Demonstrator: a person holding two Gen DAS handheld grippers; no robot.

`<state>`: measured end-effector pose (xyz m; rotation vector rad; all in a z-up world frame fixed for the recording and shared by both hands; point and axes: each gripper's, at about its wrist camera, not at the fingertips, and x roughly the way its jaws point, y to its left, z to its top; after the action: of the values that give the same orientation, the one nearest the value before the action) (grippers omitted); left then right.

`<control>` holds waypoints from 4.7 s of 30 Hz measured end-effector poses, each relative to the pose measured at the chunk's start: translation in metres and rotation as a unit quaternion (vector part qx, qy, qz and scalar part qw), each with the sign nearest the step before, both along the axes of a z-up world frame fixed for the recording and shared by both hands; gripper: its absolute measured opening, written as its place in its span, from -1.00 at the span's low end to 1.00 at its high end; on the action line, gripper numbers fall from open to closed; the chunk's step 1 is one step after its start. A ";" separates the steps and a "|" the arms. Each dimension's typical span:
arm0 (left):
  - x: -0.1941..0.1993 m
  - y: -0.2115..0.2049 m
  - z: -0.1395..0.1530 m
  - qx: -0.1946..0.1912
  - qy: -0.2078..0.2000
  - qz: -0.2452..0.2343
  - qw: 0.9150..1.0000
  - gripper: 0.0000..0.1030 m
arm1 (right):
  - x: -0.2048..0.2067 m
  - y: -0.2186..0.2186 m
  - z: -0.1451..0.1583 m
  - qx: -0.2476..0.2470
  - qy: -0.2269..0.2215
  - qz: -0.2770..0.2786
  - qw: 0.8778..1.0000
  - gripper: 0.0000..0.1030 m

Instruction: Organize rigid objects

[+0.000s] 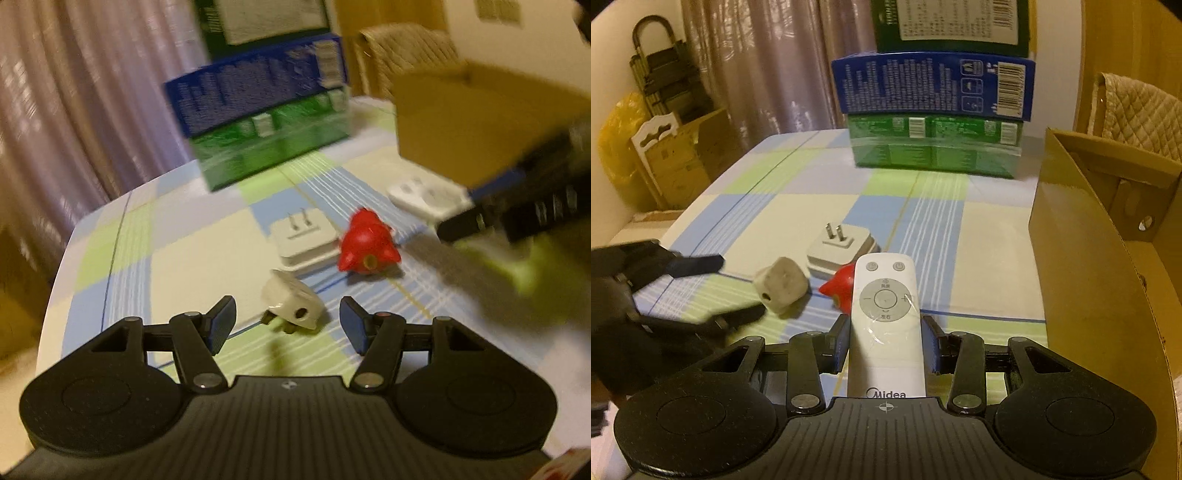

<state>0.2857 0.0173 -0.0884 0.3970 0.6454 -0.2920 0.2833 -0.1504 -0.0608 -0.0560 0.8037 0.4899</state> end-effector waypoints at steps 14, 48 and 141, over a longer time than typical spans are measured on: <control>0.023 -0.021 -0.032 0.066 -0.013 0.001 0.998 -0.01 | 0.012 -0.004 -0.004 0.018 0.014 -0.001 1.000 -0.27; -0.041 0.026 0.034 -0.193 0.032 0.138 0.971 -0.20 | -0.033 -0.009 0.034 0.053 -0.014 -0.016 0.998 -0.27; -0.036 -0.260 0.088 -0.204 0.098 -0.061 0.972 -0.20 | -0.045 -0.264 0.074 0.002 -0.029 -0.152 0.988 -0.27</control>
<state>0.2494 -0.2428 -0.0008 0.0124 0.7350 -0.5753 0.2385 -0.4149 0.0130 0.0546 0.7384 0.2004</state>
